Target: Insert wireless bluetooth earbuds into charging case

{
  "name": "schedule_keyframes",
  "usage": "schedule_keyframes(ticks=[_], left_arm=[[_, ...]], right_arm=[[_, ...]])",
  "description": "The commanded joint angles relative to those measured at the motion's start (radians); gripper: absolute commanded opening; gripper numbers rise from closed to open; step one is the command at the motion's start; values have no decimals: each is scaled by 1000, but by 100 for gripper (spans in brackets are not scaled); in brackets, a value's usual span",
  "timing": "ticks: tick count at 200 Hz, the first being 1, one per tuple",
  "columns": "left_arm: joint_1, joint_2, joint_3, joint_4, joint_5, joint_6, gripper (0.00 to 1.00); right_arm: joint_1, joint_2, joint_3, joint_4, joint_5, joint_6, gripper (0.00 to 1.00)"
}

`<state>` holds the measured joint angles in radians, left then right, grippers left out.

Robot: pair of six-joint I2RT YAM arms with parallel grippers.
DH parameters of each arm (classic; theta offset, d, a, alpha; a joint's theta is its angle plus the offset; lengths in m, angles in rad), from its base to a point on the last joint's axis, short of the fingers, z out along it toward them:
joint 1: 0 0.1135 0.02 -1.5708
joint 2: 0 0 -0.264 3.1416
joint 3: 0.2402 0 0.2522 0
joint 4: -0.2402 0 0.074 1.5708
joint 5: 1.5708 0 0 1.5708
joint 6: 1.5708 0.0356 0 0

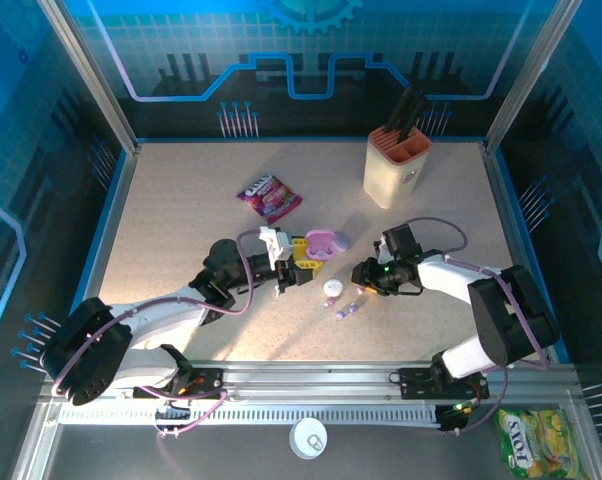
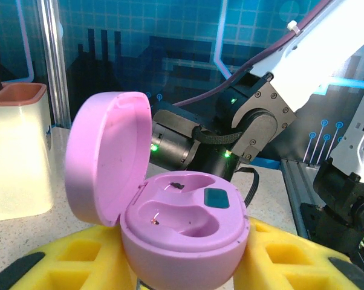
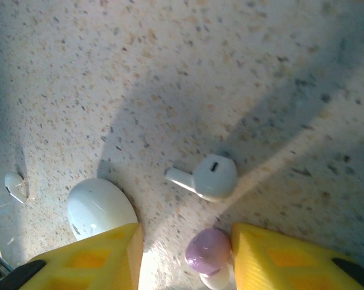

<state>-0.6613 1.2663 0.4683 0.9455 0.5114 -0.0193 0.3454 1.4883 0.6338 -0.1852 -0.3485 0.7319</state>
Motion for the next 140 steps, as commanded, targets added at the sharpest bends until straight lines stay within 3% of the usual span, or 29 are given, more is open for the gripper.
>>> schedule_keyframes(ticks=[1,53,116,140], left_arm=[[-3,-36,-13,-8,-14,29,40],[15,-41,-37,11,-48,23,40],[155,-90,-113,61,-57,-24,40],[214,-115,-129,73,-48,-46,40]], right_arm=[[20,23,47,-16,13,-44,42],[45,50,114,-96,61,-109,43],[156,-63,202,-333,384,-286,51],[239,-66,239,-432,600,-323,53]])
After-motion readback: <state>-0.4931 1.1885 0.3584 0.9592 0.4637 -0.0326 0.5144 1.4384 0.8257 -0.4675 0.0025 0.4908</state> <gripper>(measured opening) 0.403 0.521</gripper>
